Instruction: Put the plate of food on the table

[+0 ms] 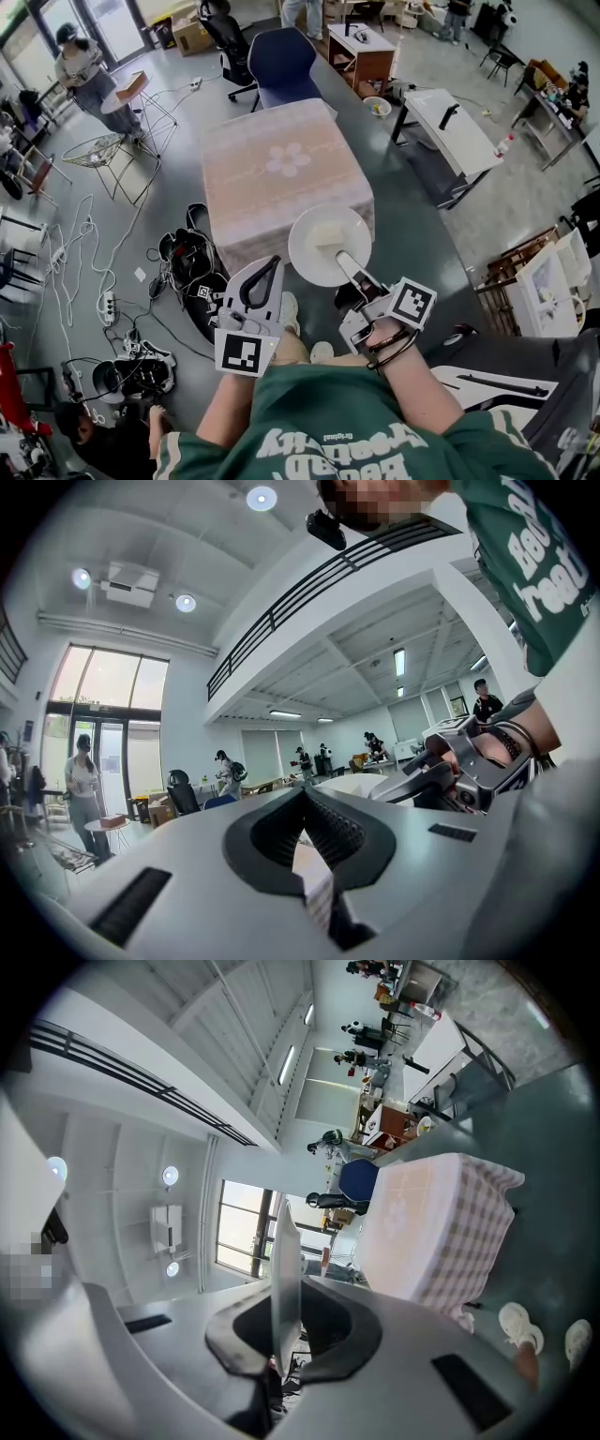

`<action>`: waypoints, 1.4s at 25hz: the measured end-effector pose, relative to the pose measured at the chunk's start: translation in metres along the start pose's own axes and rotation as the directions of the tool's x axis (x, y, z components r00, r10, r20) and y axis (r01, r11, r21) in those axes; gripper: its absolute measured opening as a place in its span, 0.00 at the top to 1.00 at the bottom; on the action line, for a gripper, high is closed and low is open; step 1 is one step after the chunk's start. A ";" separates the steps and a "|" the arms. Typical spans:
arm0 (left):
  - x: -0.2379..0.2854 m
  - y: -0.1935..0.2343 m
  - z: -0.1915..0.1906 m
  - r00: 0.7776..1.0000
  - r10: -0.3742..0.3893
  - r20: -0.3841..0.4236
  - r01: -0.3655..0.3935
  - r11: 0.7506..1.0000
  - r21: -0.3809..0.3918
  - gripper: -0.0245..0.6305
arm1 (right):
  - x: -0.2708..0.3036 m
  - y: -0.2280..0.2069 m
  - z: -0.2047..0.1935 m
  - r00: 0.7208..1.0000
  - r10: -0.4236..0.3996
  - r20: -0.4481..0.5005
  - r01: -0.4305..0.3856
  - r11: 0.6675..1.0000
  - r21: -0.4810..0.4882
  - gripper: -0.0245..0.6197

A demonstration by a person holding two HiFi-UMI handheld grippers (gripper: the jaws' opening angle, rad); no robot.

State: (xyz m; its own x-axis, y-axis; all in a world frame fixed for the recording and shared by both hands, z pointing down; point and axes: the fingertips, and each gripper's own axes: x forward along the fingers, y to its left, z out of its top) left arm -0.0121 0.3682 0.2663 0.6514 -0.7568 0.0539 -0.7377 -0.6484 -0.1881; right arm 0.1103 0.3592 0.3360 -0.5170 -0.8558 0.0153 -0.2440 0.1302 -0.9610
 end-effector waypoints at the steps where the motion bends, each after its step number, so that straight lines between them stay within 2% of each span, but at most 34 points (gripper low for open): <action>1: 0.003 0.001 -0.001 1.000 -0.003 0.003 0.003 1.000 0.003 0.95 | 0.003 -0.002 0.001 1.000 -0.001 -0.002 0.001 1.000 0.000 0.92; 8: 0.036 0.028 -0.007 1.000 -0.002 0.015 0.002 1.000 0.002 0.95 | 0.041 -0.015 0.024 1.000 -0.009 -0.003 0.009 1.000 -0.001 0.92; 17: 0.113 0.113 -0.026 1.000 0.015 0.018 -0.016 1.000 0.023 0.95 | 0.135 -0.036 0.069 0.999 -0.032 -0.007 0.032 0.999 -0.019 0.92; 24: 0.192 0.176 -0.042 0.999 -0.051 0.010 0.051 0.999 -0.009 0.95 | 0.228 -0.049 0.106 0.999 -0.052 0.017 0.052 0.999 0.004 0.92; 35: 0.286 0.278 -0.064 0.992 -0.122 0.016 0.121 0.992 0.022 0.95 | 0.357 -0.072 0.150 0.995 -0.085 0.047 0.084 0.996 0.021 0.92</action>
State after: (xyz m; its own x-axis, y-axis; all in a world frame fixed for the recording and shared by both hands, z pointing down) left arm -0.0418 -0.0339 0.2922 0.7392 -0.6708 0.0602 -0.6491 -0.7334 -0.2019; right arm 0.0659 -0.0309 0.3692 -0.4550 -0.8866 0.0836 -0.2696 0.0476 -0.9618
